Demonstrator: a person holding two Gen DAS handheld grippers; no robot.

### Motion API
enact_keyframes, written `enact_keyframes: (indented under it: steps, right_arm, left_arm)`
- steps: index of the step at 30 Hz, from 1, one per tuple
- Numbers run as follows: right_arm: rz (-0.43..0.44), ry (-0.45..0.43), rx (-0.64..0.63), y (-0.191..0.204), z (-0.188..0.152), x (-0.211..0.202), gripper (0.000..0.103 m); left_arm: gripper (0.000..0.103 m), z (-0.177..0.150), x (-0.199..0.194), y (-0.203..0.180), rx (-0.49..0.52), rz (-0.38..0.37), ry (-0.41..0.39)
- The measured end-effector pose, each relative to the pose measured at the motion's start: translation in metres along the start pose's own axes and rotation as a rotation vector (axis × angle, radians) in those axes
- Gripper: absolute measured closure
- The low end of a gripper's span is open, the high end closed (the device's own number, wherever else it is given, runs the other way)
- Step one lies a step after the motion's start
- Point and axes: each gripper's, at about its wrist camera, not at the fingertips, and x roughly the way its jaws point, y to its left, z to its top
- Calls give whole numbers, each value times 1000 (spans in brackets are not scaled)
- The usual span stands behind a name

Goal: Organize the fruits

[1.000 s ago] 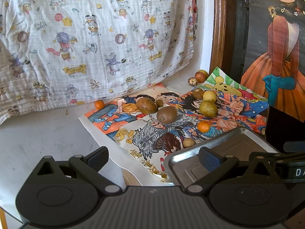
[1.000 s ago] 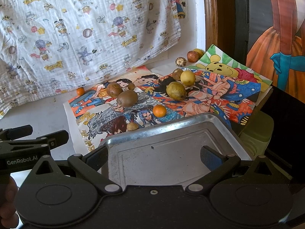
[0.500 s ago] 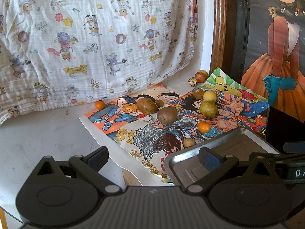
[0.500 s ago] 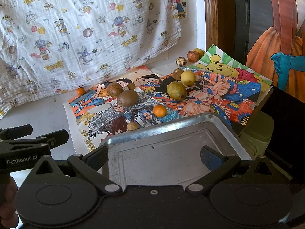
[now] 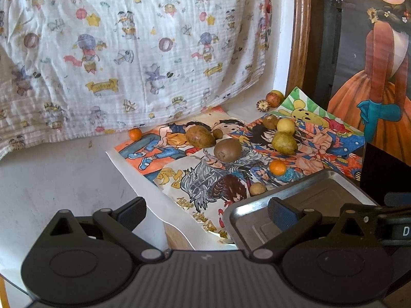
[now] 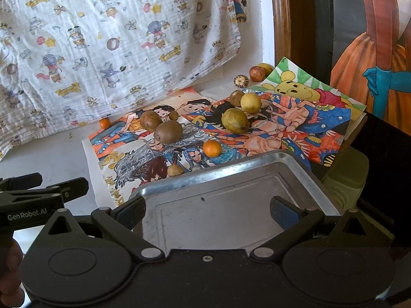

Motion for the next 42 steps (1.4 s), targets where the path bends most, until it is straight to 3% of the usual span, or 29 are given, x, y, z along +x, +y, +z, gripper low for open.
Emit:
enact_keyframes:
  steps: [3,8,16,19,23,32,36,42]
  right_arm:
    - [17,-4,10,-5,1,3,0]
    - [34,-9,14,-9,5,7,0]
    - [46,13,74,-22,13,25,0]
    - [35,2,36,-19,17,30,0]
    - [85,7,49,-22,24,41,0]
    - [157,56,41,-8,43,80,0]
    - [180,83,3,6,52,102,0]
    - [187,121,-58,31,67,138,0]
  left_arm:
    - [0,1,5,2,-8,5,5]
    - [0,2,15,12,-54,-53,20]
    - [0,3,46,22,-75,-54,106]
    - [0,5,55,27,-86,-45,99]
    - [0,10,70,36,-118,-62,111]
    - [0,28,116,59,-111,28,76]
    - [0,35,139,67,-79,61,86]
    - [0,54,190,102,-151,88,141]
